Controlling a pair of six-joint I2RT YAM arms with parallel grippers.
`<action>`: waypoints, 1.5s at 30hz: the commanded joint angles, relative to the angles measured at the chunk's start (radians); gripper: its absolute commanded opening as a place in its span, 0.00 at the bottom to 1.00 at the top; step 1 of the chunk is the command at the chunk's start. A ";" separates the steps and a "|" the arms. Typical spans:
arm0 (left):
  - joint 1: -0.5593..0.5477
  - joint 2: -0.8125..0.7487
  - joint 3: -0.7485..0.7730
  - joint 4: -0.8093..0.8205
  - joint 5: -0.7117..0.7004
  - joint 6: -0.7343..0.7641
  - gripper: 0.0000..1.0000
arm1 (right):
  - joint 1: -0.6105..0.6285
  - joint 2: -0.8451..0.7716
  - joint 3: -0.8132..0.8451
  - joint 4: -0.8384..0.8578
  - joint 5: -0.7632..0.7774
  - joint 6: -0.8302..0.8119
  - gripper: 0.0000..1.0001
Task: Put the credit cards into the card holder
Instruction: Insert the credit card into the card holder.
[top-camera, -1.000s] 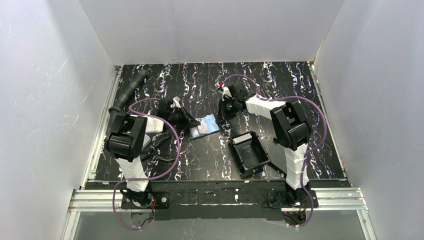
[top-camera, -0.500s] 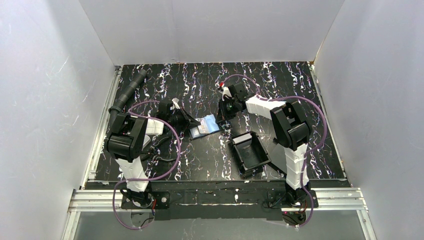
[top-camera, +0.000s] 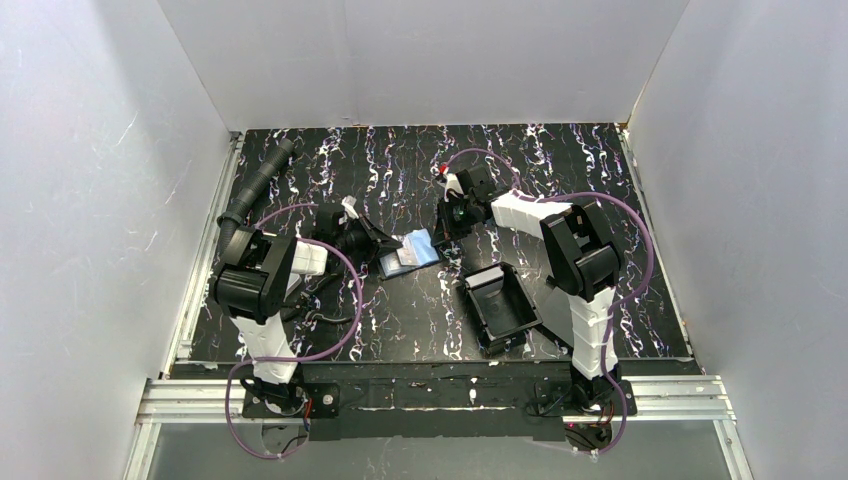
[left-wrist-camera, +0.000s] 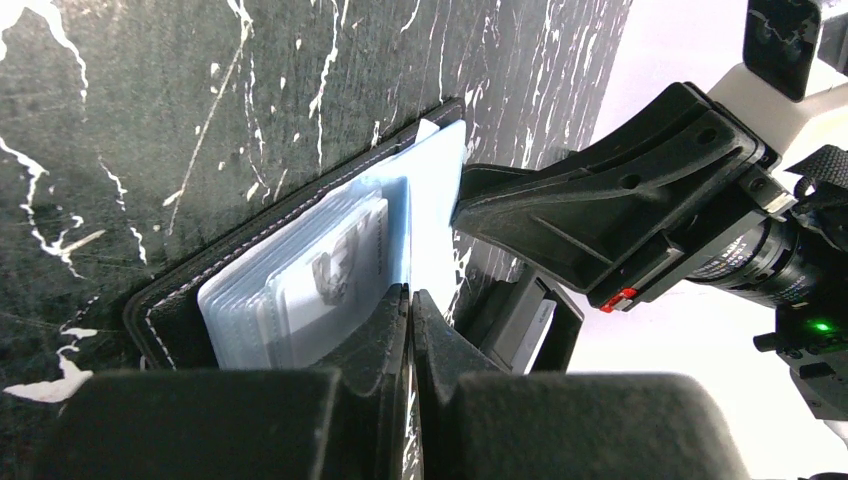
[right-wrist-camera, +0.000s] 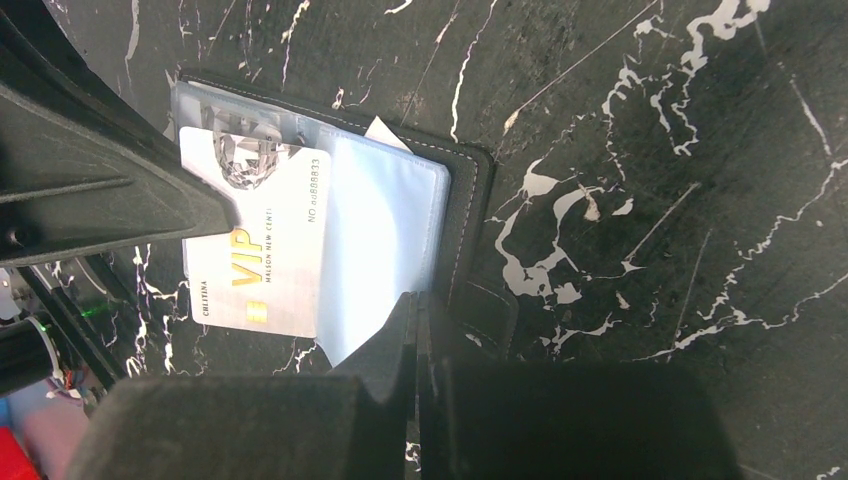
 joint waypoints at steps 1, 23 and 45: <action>-0.008 -0.005 -0.014 0.039 0.030 -0.015 0.00 | 0.007 -0.001 0.004 0.017 -0.027 0.003 0.01; 0.000 0.026 -0.059 0.092 -0.003 -0.160 0.00 | 0.008 0.000 0.006 0.016 -0.029 0.006 0.01; 0.000 0.000 -0.079 0.091 -0.130 -0.098 0.00 | 0.013 -0.002 0.009 0.010 -0.034 0.006 0.01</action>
